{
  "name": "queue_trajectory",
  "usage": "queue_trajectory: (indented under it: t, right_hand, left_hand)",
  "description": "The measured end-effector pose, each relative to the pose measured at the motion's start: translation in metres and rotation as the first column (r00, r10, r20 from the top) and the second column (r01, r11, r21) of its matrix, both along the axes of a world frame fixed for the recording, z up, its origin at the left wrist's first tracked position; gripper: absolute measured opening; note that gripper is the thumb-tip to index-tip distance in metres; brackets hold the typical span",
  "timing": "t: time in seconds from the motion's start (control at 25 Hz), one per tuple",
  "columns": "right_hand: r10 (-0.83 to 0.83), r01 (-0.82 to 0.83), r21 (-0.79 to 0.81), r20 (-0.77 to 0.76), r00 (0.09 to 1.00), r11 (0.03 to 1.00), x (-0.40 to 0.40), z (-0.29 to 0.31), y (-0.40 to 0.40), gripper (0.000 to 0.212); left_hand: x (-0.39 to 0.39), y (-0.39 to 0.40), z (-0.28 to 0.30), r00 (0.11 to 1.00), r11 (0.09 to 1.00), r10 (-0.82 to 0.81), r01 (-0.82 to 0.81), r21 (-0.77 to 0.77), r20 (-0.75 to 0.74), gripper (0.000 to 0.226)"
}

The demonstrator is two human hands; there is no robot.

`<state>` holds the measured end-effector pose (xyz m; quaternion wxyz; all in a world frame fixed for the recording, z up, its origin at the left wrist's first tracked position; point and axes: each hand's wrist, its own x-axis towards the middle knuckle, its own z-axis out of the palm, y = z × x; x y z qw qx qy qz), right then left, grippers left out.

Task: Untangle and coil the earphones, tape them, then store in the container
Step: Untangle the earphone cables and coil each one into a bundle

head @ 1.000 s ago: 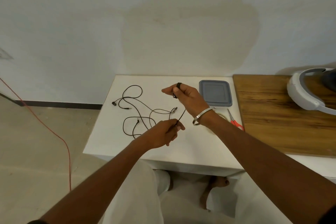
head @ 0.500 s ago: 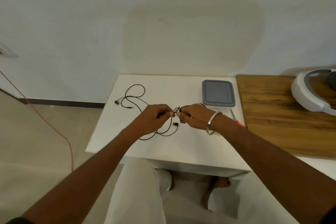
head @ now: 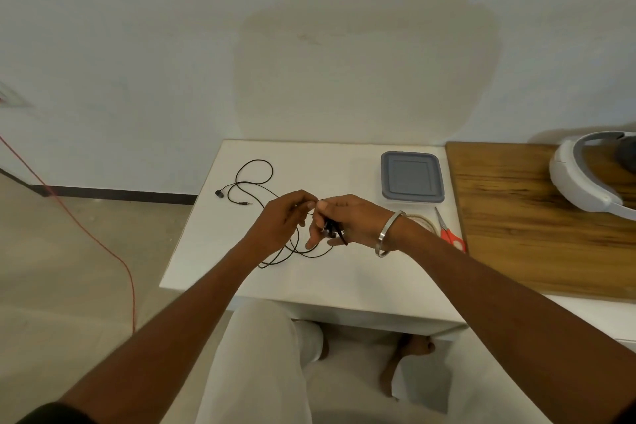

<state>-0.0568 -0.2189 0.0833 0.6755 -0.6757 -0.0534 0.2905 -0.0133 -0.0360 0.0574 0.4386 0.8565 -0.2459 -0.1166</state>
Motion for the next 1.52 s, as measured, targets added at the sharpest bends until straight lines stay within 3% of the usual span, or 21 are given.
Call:
queue_trajectory:
  t: [0.12,0.24,0.44,0.64,0.76,0.96,1.08,1.24,1.4,1.52]
  right_hand:
    - [-0.04,0.054,0.204,-0.072,0.997,0.977,0.003,0.0,0.005,0.035]
    - [-0.103,0.141,0.338,-0.129,0.986,0.93,0.002,0.005,0.009,0.034]
    - [-0.133,0.211,0.509,-0.186,0.974,0.834,0.004,0.005,0.007,0.034]
    - [-0.301,0.364,0.556,-0.205,0.931,0.747,0.01,0.005,0.018,0.034]
    - [-0.417,0.423,0.453,-0.118,0.901,0.785,0.013,0.001,0.02,0.032]
    - [-0.499,0.478,0.144,0.215,0.839,0.866,0.011,-0.004,0.016,0.032]
    - [-0.367,0.404,-0.028,0.367,0.855,0.914,0.013,-0.01,0.012,0.033]
    - [-0.209,0.336,-0.246,0.428,0.879,0.909,0.014,-0.015,0.003,0.035]
    - [-0.033,0.311,-0.454,0.522,0.852,0.835,0.016,-0.025,-0.005,0.031]
    - [0.168,0.282,-0.632,0.555,0.815,0.722,0.016,-0.028,-0.009,0.036]
  left_hand:
    - [-0.009,-0.007,-0.006,0.986,0.996,0.03,-0.044,-0.084,-0.161,0.033]
    - [-0.015,-0.015,-0.013,0.964,0.995,0.095,-0.094,0.016,-0.249,0.025]
    - [-0.013,-0.011,-0.025,0.903,0.983,0.0,-0.078,-0.164,-0.43,0.025]
    - [-0.026,-0.02,-0.029,0.909,0.994,-0.097,0.066,-0.091,-0.405,0.029]
    - [-0.032,-0.027,-0.026,0.929,0.992,-0.124,0.126,-0.017,-0.348,0.033]
    - [-0.034,-0.025,-0.023,0.923,0.983,-0.171,0.183,0.002,-0.344,0.026]
    - [-0.034,-0.019,-0.023,0.928,0.981,-0.158,0.188,0.058,-0.338,0.022]
    - [-0.03,-0.011,-0.02,0.95,0.982,-0.118,0.155,0.11,-0.288,0.026]
    - [-0.022,-0.004,-0.013,0.976,0.975,-0.09,0.127,0.184,-0.197,0.023]
    - [-0.016,0.0,-0.007,0.99,0.978,-0.061,0.084,0.192,-0.126,0.018]
